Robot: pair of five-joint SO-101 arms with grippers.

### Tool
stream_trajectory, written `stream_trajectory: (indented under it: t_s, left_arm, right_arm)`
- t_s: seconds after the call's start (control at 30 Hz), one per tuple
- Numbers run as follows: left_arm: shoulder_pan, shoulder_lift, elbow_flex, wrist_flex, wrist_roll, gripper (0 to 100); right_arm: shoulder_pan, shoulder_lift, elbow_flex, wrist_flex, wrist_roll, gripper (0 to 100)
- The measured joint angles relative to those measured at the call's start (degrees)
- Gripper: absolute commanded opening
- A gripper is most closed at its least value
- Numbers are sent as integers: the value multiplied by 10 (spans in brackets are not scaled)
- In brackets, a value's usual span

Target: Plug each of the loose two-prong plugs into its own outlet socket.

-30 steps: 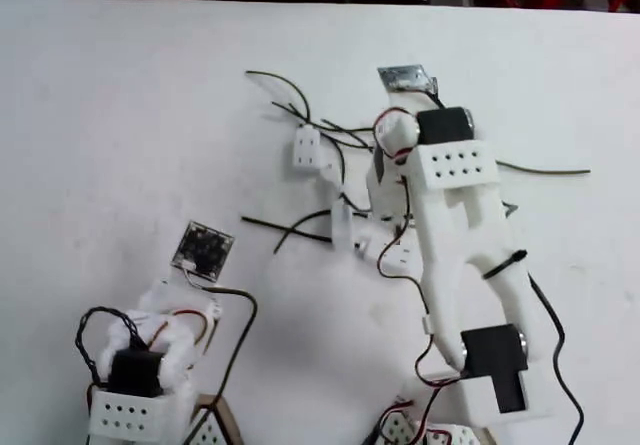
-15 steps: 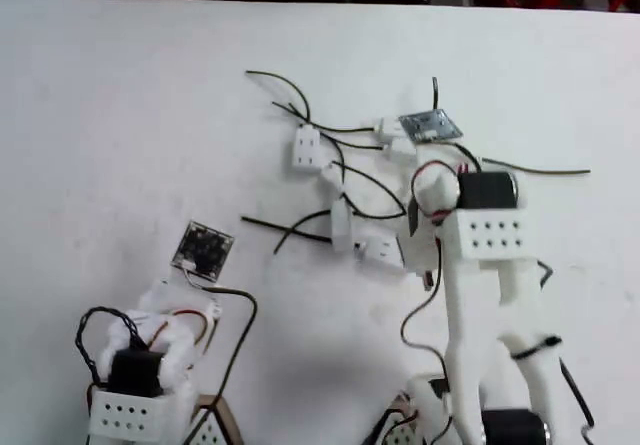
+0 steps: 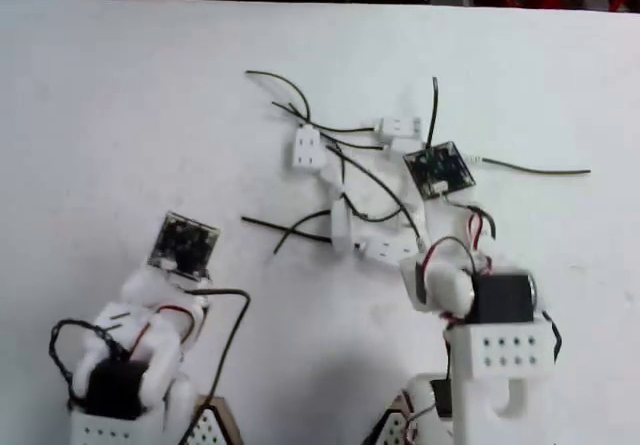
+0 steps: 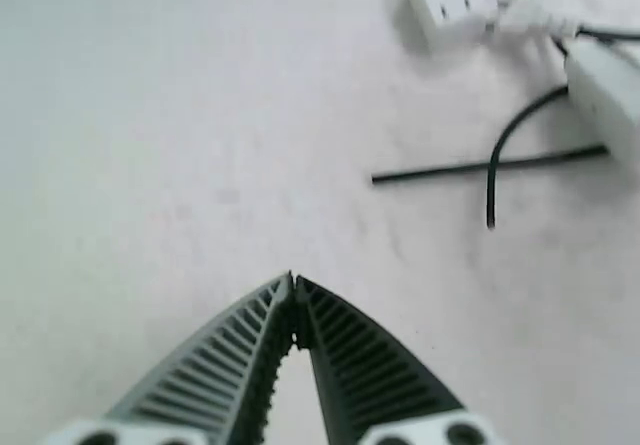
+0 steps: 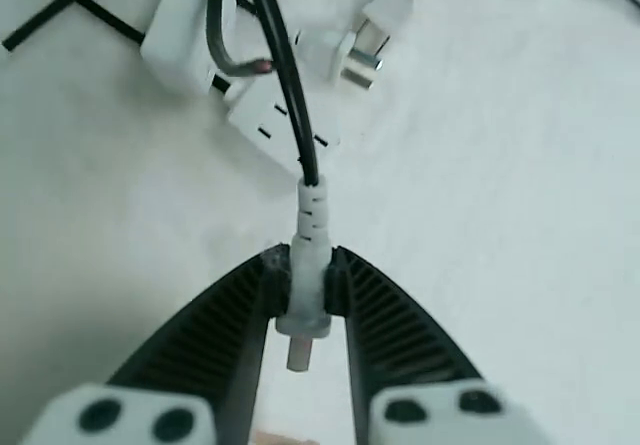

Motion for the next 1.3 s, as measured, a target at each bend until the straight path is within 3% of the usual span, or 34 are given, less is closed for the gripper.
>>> stream_trajectory:
  t_s: [0.2,0.37,0.6,0.77,1.0,1.13,1.3]
  left_arm:
    - [1,-7,-63,-57,0,28]
    - [48,-8,-63,-99,0,28]
    - [137,-8,-63,-185,0,28]
    - [163,-8,-63,-226,4,33]
    - [163,-8,-65,-246,105,173]
    - [166,-8,-65,-246,147,159]
    - [229,-5,-81,-244,135,141]
  right_arm:
    - [5,-101,2,-33,-7,17]
    - [-15,-157,3,-50,-58,17]
    - [-142,-221,3,-94,-134,17]
    - [-258,-258,3,-102,-158,17]
    - [-391,-287,3,-102,-168,17]
    - [-427,-287,12,-102,-168,17]
    - [-458,-287,68,-126,-168,16]
